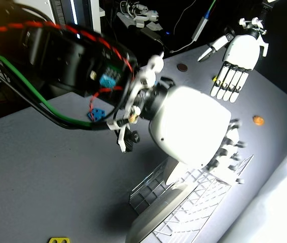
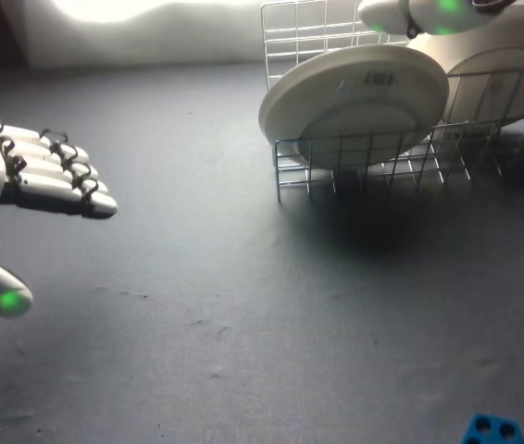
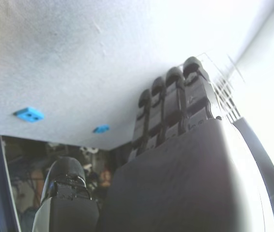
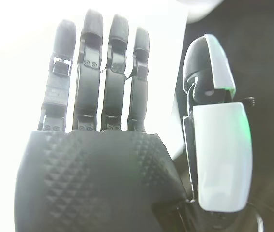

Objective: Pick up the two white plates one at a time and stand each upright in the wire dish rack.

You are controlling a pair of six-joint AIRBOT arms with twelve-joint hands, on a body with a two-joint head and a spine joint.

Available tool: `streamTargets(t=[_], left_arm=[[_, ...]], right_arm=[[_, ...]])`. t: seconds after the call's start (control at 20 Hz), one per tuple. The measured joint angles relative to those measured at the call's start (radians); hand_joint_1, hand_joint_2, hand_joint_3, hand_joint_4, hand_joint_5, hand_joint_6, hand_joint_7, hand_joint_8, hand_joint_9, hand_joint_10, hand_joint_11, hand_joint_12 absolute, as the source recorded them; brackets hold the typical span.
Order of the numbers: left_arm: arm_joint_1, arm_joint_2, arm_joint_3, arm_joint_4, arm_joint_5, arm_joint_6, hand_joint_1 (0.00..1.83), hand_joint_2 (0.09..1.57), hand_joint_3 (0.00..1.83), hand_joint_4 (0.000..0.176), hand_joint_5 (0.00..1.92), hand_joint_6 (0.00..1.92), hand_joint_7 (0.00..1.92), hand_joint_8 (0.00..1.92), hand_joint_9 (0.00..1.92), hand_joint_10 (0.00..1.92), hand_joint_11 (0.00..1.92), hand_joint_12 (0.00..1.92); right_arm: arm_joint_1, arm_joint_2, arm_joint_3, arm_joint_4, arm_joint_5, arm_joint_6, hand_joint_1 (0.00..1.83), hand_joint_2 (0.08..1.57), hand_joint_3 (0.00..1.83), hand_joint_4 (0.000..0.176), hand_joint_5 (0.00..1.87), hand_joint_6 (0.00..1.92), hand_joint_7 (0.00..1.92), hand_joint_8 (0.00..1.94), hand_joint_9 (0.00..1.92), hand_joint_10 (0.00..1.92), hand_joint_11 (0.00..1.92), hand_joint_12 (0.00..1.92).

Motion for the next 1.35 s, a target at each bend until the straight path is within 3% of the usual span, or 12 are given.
streamTargets(t=[0.15, 0.35, 0.6, 0.85, 1.05, 1.25, 1.35], left_arm=[[-0.04, 0.007, -0.008, 0.0, -0.008, 0.0, 0.0, 1.08, 0.0, 0.0, 0.08, 0.0, 0.09, 0.0, 0.05, 0.0, 0.01, 0.0], [-0.058, 0.022, -0.045, 0.055, -0.029, 0.0, 0.0, 1.08, 0.0, 0.0, 0.05, 0.0, 0.07, 0.0, 0.04, 0.0, 0.0, 0.0], [-0.179, 0.025, -0.039, 0.09, -0.094, 0.035, 0.0, 1.08, 0.0, 0.0, 0.08, 0.01, 0.09, 0.01, 0.05, 0.0, 0.0, 0.0], [-0.217, 0.039, -0.042, 0.134, -0.116, 0.039, 0.0, 1.08, 0.0, 0.0, 0.1, 0.01, 0.11, 0.01, 0.06, 0.01, 0.01, 0.0], [-0.223, 0.039, -0.059, 0.139, -0.163, 0.037, 0.0, 1.09, 0.0, 0.0, 0.12, 0.01, 0.12, 0.01, 0.08, 0.01, 0.02, 0.01], [-0.223, 0.043, -0.049, 0.143, -0.156, 0.02, 0.0, 1.08, 0.0, 0.0, 0.11, 0.0, 0.14, 0.01, 0.09, 0.01, 0.03, 0.02], [-0.224, 0.043, -0.049, 0.142, -0.162, 0.019, 0.0, 1.08, 0.0, 0.0, 0.11, 0.0, 0.13, 0.0, 0.09, 0.01, 0.02, 0.02]], right_arm=[[0.002, 0.012, -0.038, -0.024, 0.062, 0.007, 0.78, 1.15, 0.01, 0.0, 0.66, 0.0, 0.7, 0.0, 0.67, 0.0, 0.21, 0.97], [-0.017, 0.079, -0.077, 0.058, 0.214, -0.003, 0.8, 1.14, 0.0, 0.0, 0.65, 0.0, 0.69, 0.0, 0.64, 0.0, 0.16, 1.0], [-0.022, 0.126, -0.121, 0.364, 0.411, -0.232, 0.81, 1.11, 0.0, 0.0, 0.65, 0.0, 0.69, 0.0, 0.64, 0.0, 0.15, 1.0], [-0.043, 0.222, -0.218, 0.389, 0.565, -0.343, 0.86, 1.06, 0.0, 0.0, 0.68, 0.01, 0.72, 0.01, 0.66, 0.01, 0.15, 1.0], [-0.066, 0.282, -0.264, 0.451, 0.597, -0.361, 0.83, 1.06, 0.0, 0.0, 0.69, 0.01, 0.72, 0.01, 0.66, 0.01, 0.16, 1.0], [-0.066, 0.299, -0.308, 0.63, 0.652, -0.378, 0.85, 1.07, 0.0, 0.0, 0.66, 0.0, 0.68, 0.0, 0.61, 0.0, 0.1, 1.07], [-0.074, 0.299, -0.314, 0.618, 0.654, -0.378, 0.82, 1.05, 0.0, 0.0, 0.67, 0.01, 0.7, 0.0, 0.63, 0.01, 0.13, 1.03]])
